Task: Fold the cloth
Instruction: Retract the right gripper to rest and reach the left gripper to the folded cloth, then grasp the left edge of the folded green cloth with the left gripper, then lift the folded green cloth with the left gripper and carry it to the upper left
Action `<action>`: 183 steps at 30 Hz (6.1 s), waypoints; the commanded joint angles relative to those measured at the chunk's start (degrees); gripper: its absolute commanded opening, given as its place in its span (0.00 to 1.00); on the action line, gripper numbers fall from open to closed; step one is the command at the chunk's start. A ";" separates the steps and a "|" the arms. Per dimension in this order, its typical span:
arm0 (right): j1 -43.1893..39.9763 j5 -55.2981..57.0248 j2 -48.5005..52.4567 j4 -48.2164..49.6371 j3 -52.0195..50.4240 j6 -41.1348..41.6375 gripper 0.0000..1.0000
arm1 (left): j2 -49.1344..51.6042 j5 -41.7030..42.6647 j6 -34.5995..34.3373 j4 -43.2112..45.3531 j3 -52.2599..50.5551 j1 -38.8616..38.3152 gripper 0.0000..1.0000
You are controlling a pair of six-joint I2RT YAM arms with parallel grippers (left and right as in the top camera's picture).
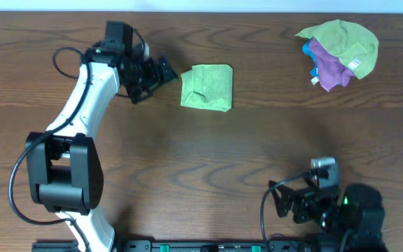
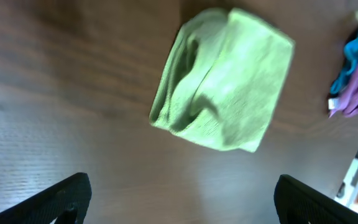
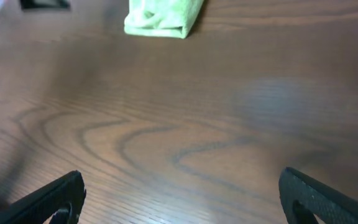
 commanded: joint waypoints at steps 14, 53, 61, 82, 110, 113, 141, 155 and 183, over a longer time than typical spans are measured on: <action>-0.37 -0.42 -3.15 -0.28 -0.28 5.07 0.99 | 0.63 6.75 -12.85 27.67 -17.55 -2.38 0.97; -0.37 -0.42 -3.15 -0.28 -0.28 5.09 0.99 | 8.85 3.15 -21.42 41.77 -17.94 -9.16 1.00; -0.37 -0.42 -3.15 -0.28 -0.28 5.09 1.00 | 9.42 2.82 -21.40 42.71 -17.94 -10.25 1.00; -0.37 -0.42 -3.15 -0.28 -0.28 5.09 0.99 | 6.21 6.49 -19.21 38.58 -17.94 -5.01 0.95; -0.37 -0.42 -3.15 -0.28 -0.28 5.09 0.99 | 21.99 11.50 -20.74 65.13 -17.05 -10.49 0.06; -0.37 -0.42 -3.15 -0.28 -0.28 5.09 0.99 | 19.02 11.91 -20.72 64.13 -14.67 -9.42 0.06; -0.37 -0.42 -3.15 -0.28 -0.28 5.09 0.99 | 9.14 -30.42 -11.39 26.14 16.90 7.58 0.06; -0.37 -0.42 -3.15 -0.28 -0.28 5.07 0.99 | 15.56 -31.76 -10.23 31.21 16.90 12.81 0.06; -0.37 -0.42 -3.15 -0.28 -0.28 5.09 0.99 | 19.41 -36.92 -7.93 14.27 16.90 14.25 0.09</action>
